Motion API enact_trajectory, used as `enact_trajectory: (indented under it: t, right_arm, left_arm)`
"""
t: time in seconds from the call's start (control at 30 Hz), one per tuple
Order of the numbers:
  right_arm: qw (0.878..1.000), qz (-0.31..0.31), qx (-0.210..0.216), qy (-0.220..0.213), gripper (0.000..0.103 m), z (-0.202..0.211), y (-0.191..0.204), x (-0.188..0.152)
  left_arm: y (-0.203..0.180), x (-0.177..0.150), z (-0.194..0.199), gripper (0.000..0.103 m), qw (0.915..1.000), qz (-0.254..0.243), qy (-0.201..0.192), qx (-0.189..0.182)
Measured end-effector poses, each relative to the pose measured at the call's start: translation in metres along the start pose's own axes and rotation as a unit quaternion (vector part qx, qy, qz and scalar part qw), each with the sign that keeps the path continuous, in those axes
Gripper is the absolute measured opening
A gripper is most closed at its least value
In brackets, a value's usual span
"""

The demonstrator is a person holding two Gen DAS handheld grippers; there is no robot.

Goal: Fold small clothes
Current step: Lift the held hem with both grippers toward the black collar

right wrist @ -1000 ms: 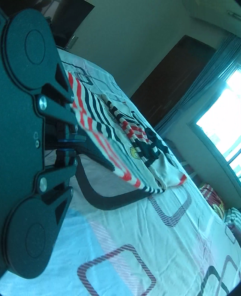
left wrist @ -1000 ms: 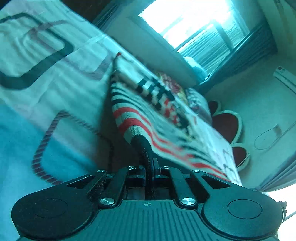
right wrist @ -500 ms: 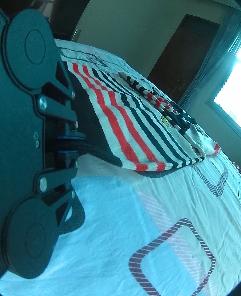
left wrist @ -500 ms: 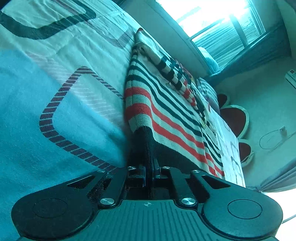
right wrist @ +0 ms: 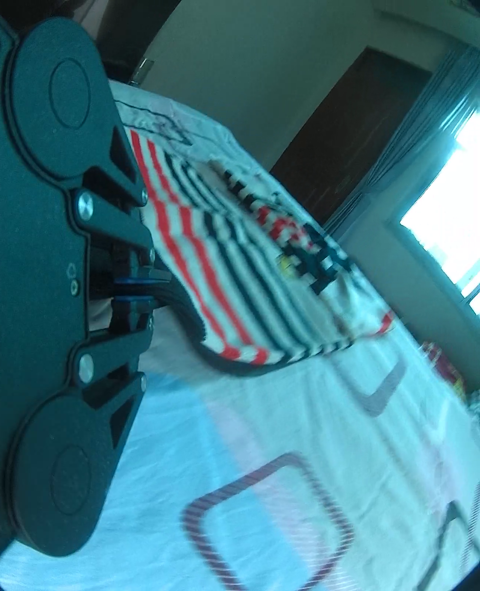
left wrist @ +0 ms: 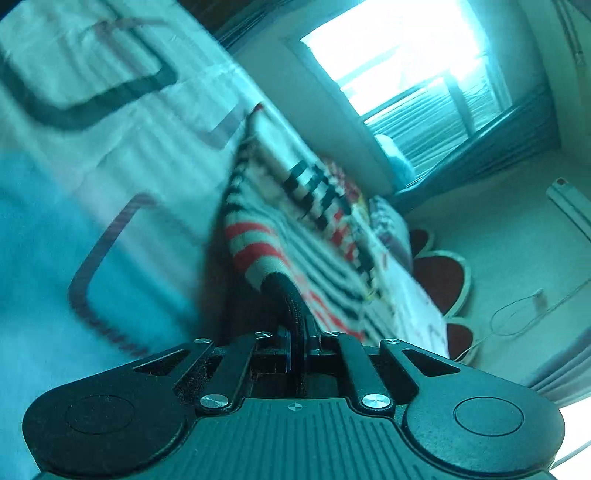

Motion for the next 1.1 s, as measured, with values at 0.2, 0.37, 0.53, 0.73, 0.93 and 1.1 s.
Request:
enact_trajectory:
  t: [0.2,0.37,0.53,0.73,0.93,1.1]
  right_arm:
    - [0.997,0.048,0.016,-0.051,0.006,-0.012,0.040,0.060]
    - [0.996,0.061,0.025,-0.062,0.006,-0.044,0.063,0.117]
    - [0.997,0.030,0.025,-0.071,0.006,-0.098,0.059,0.156]
    - [0.999,0.005,0.009,-0.052,0.006,-0.166,0.034,0.182]
    - [0.999,-0.031,-0.002,-0.019,0.007,-0.238,0.002,0.193]
    - [0.998,-0.055,-0.016,0.015,0.007,-0.294,-0.029,0.189]
  left_arm:
    - [-0.048,0.057,-0.023,0.005,0.9990,-0.033,-0.021,-0.021]
    - [-0.077,0.110,-0.062,0.005,0.9983,-0.043,-0.032,-0.023]
    - [-0.090,0.145,-0.117,0.005,0.9975,-0.062,-0.028,-0.017]
    - [-0.085,0.171,-0.191,0.005,0.9985,-0.053,-0.005,0.007]
    - [-0.063,0.183,-0.262,0.005,0.9966,-0.063,0.022,0.049]
    - [-0.032,0.180,-0.314,0.006,0.9917,-0.072,0.056,0.091]
Point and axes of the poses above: each gripper's, at about its wrist camera, not at the fingertips, and z roughly against the way its jaws point, y to its left, x to its top, the point moved 8 cm from there along -z, roughly the way its jaws point, and after that the axes turned 12 degrees about -y, right-handed, at the moved point
